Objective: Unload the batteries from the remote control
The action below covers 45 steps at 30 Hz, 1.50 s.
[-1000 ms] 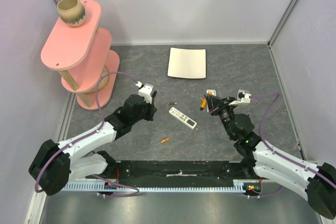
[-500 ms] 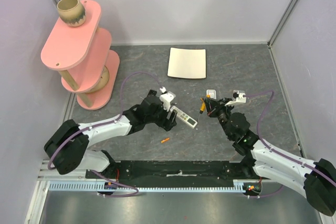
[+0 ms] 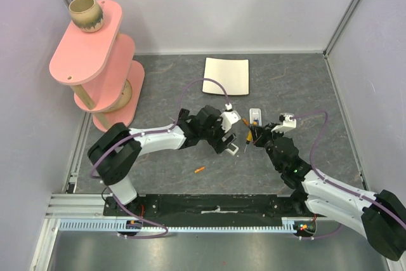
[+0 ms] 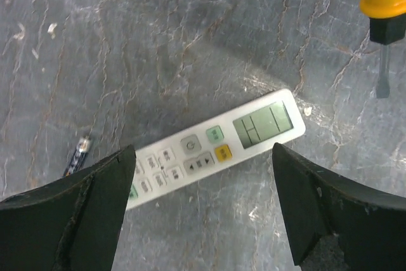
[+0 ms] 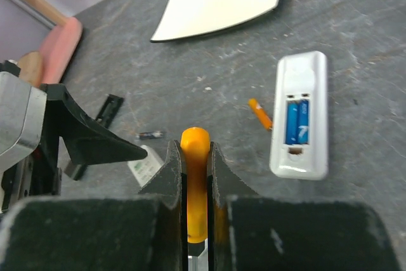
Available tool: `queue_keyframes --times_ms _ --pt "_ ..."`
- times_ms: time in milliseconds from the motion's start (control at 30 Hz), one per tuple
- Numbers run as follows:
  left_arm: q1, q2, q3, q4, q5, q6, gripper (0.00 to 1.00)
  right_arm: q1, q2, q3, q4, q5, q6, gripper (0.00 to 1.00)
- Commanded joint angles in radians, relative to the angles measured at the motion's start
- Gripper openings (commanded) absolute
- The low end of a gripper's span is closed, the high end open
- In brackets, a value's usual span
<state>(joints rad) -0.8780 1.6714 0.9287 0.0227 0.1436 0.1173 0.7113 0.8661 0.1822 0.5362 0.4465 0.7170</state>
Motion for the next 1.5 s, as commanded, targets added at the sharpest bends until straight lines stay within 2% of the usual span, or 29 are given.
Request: queue_keyframes --times_ms 0,333,500,767,967,1000,1100,1133,1167,1367,1467 --pt "-0.026 0.077 0.085 -0.046 0.016 0.186 0.94 -0.030 -0.047 -0.023 -0.025 0.018 0.013 0.00" --pt "-0.044 0.154 0.125 -0.106 0.027 0.289 0.95 -0.067 -0.104 -0.024 -0.078 0.011 0.005 0.00" --pt "-0.042 0.241 0.205 -0.179 0.008 0.301 0.94 -0.072 -0.096 -0.021 -0.073 -0.006 0.007 0.00" --pt "-0.004 0.309 0.256 -0.254 -0.061 0.207 0.84 -0.078 -0.110 -0.020 -0.081 -0.008 0.006 0.00" --pt "0.068 0.272 0.214 -0.236 -0.009 0.148 0.77 -0.079 -0.113 -0.020 -0.081 -0.011 0.007 0.00" --pt "0.073 0.268 0.208 -0.233 -0.006 0.144 0.75 -0.081 -0.110 -0.020 -0.081 -0.011 0.006 0.00" --pt "0.096 0.268 0.211 -0.248 0.005 0.130 0.56 -0.081 -0.107 -0.018 -0.078 -0.017 0.009 0.00" --pt "0.102 0.269 0.216 -0.250 0.011 0.113 0.44 -0.079 -0.107 -0.020 -0.076 -0.019 0.007 0.00" --pt "0.120 0.272 0.219 -0.253 0.014 0.102 0.38 -0.081 -0.108 -0.018 -0.076 -0.019 0.007 0.00" --pt "0.177 0.275 0.245 -0.271 -0.047 -0.004 0.26 -0.082 -0.147 -0.017 -0.099 -0.012 0.004 0.00" --pt "0.178 0.272 0.259 -0.277 -0.073 -0.039 0.29 -0.081 -0.159 -0.009 -0.110 -0.019 0.001 0.00"
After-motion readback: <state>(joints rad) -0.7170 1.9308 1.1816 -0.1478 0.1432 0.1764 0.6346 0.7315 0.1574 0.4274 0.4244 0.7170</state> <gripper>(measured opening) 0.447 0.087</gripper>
